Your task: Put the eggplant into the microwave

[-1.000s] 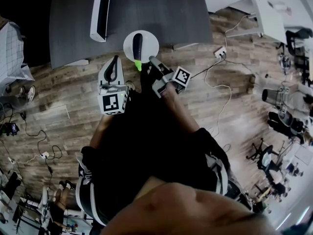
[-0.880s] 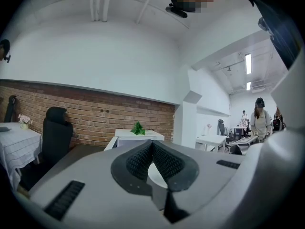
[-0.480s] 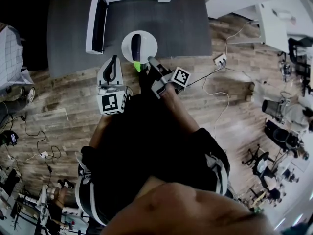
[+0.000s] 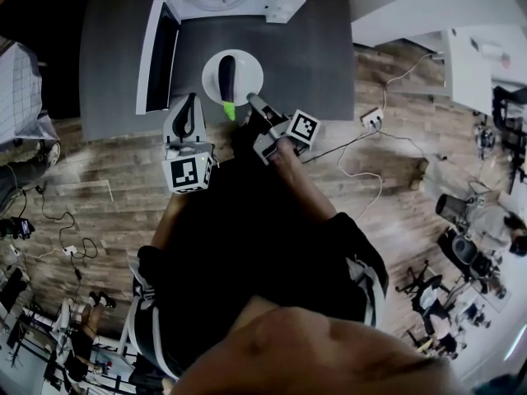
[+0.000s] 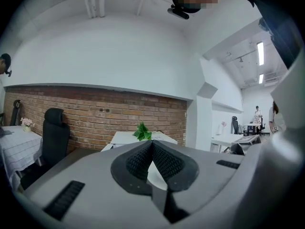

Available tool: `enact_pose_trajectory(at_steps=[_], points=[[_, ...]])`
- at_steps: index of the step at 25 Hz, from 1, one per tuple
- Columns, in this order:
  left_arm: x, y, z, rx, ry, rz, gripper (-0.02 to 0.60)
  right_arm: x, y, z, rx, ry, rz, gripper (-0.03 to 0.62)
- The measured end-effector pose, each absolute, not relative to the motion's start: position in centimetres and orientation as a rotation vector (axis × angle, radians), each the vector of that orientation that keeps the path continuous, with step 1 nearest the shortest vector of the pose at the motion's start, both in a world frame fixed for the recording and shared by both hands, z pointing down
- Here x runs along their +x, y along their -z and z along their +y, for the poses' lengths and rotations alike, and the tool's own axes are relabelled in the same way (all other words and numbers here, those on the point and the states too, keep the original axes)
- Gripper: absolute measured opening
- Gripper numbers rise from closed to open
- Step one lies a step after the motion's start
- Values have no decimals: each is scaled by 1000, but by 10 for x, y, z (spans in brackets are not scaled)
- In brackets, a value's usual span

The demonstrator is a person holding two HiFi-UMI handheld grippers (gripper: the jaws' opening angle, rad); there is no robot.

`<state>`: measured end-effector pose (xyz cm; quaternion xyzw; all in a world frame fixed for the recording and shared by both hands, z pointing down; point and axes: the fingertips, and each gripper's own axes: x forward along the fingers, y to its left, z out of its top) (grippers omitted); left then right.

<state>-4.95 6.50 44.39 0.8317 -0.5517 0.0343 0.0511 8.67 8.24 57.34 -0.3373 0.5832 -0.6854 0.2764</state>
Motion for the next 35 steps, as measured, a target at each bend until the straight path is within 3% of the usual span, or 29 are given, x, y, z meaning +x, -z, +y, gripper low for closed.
enact_pose_trajectory(at_steps=[17,35], points=[[-8,-412,2,2475,-65,-1831,34,122,-585,14,-868,1916,1641,37],[-42,-412,-51,2548,-51,-1724,34,91,-596,-33,-916,1858,1609,37]])
